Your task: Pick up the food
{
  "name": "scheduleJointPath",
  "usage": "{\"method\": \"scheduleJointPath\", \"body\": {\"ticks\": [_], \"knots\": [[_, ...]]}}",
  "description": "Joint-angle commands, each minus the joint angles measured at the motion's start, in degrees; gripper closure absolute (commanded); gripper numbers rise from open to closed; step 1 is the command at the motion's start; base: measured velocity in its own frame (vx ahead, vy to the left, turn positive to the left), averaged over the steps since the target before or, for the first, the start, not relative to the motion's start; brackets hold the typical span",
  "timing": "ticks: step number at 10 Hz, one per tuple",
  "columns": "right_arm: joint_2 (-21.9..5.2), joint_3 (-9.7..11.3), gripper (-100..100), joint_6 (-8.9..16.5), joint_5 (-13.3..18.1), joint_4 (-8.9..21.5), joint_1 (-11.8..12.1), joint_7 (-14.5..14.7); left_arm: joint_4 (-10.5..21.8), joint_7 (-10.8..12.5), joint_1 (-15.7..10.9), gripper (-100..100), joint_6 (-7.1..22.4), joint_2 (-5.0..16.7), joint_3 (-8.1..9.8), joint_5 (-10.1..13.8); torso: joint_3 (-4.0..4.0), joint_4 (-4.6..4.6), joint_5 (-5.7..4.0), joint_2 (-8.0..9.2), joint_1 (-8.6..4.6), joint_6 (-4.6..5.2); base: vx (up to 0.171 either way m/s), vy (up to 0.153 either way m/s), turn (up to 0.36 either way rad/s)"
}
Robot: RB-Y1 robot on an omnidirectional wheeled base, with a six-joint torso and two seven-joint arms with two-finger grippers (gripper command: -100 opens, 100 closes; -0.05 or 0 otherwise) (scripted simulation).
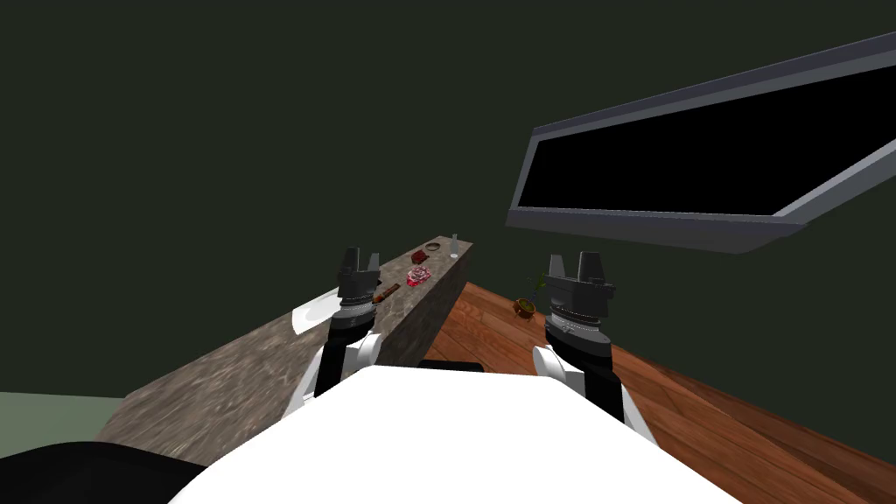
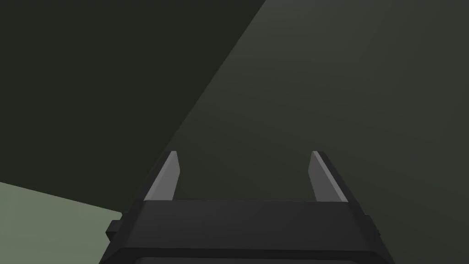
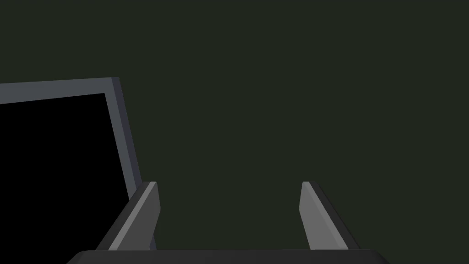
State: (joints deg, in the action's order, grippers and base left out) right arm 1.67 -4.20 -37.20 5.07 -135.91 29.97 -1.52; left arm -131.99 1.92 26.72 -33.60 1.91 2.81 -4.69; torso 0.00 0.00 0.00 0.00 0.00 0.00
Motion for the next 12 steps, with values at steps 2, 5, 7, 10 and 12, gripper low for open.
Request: {"method": "scheduleJointPath", "body": {"ticks": [2, 5, 7, 10, 12], "knots": [[0.00, 0.00, 0, 0.00, 0.00, 0.00, 0.00, 0.00, 0.72, 0.96, -0.13, -100, 1.64, 2.94, 0.49, 1.48, 0.02, 0.01, -0.01, 0.03, -0.05, 0.00, -0.016, -0.030, 0.017], [0.01, 0.00, 0, 0.00, 0.00, 0.00, 0.00, 0.00, 2.25, 3.27, -0.47, -100, 5.34, 7.76, 1.66, 4.96, 0.03, 0.01, -0.05, 0.05, -0.21, 0.00, -0.018, -0.059, 0.045], [0.01, 0.00, 0, 0.00, 0.00, 0.00, 0.00, 0.00, 3.43, 5.44, -0.77, -100, 8.65, 11.18, 2.69, 8.18, 0.04, 0.01, -0.05, 0.07, -0.21, 0.00, -0.025, -0.063, 0.056], [0.00, 0.00, 0, 0.00, 0.00, 0.00, 0.00, 0.00, 4.63, 8.01, -1.08, -100, 11.99, 15.49, 3.86, 11.88, 0.04, 0.02, -0.04, 0.07, -0.18, 0.00, -0.025, -0.059, 0.049], [0.01, 0.01, 0, 0.00, 0.00, 0.00, 0.00, 0.00, 5.24, 9.41, -1.24, -100, 14.54, 18.44, 4.48, 14.05, 0.05, 0.02, -0.06, 0.08, -0.23, 0.01, -0.020, -0.058, 0.034]]}}
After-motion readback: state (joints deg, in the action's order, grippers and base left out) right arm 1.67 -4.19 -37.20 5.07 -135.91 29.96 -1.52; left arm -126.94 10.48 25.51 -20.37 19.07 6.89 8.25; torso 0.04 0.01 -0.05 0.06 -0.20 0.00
